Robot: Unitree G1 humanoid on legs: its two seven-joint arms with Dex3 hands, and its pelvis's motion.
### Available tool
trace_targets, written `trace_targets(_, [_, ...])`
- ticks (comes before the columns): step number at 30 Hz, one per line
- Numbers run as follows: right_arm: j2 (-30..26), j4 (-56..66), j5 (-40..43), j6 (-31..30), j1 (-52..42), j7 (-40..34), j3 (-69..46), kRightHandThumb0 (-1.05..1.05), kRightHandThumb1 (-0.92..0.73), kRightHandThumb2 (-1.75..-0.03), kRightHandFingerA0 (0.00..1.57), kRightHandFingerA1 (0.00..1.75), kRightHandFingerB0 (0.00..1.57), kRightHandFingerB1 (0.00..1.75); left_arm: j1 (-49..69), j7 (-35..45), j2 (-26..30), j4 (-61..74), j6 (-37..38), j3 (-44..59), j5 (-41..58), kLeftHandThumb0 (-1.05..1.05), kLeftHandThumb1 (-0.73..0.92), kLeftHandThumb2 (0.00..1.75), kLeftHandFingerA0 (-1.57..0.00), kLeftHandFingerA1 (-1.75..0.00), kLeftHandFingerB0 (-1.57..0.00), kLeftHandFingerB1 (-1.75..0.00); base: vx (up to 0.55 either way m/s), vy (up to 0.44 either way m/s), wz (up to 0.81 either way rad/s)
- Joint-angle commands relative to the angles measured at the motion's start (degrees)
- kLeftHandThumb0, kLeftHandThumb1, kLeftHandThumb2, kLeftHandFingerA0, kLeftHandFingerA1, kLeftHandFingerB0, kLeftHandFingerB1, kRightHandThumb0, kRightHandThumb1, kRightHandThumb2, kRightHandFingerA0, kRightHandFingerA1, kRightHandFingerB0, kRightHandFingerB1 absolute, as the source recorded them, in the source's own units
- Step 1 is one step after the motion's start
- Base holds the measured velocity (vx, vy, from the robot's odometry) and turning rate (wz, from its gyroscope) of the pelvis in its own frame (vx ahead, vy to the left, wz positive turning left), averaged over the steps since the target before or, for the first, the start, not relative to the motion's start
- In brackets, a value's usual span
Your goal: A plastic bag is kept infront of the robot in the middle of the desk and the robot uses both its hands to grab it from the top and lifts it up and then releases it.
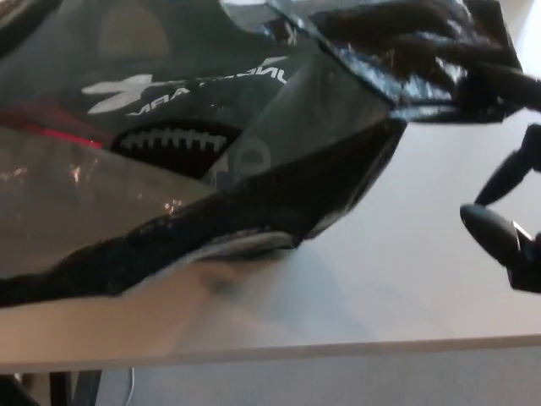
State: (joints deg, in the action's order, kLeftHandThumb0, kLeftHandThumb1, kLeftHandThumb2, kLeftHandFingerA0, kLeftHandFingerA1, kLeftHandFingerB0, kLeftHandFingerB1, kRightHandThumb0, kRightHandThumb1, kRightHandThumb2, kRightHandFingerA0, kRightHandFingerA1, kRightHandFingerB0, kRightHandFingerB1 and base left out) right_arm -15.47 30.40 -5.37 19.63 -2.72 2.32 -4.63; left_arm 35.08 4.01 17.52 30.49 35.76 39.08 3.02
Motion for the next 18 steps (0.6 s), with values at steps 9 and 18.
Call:
trace_targets(9, [2.18,-1.71,2.50,9.81,-10.36,1.75,0.41,-0.46,-0.60,-0.60,0.83,1.44,0.34,0.41,10.69,4.29,-8.78,3.33,5.57,-6.20,6.76,-0.61,0.70,0.68,-1.06,-1.58,-0.07,-0.23,0.00,0.000,0.00])
trace_targets(18, [1.87,-3.82,5.25,12.84,-14.52,2.92,-1.34,-0.46,-0.60,-0.60,0.80,1.42,0.34,0.41,10.41,4.37,-9.13,-2.97,6.32,-3.96,4.15,-0.64,0.75,0.62,-1.12,-1.50,-0.04,-0.29,0.00,0.000,0.00])
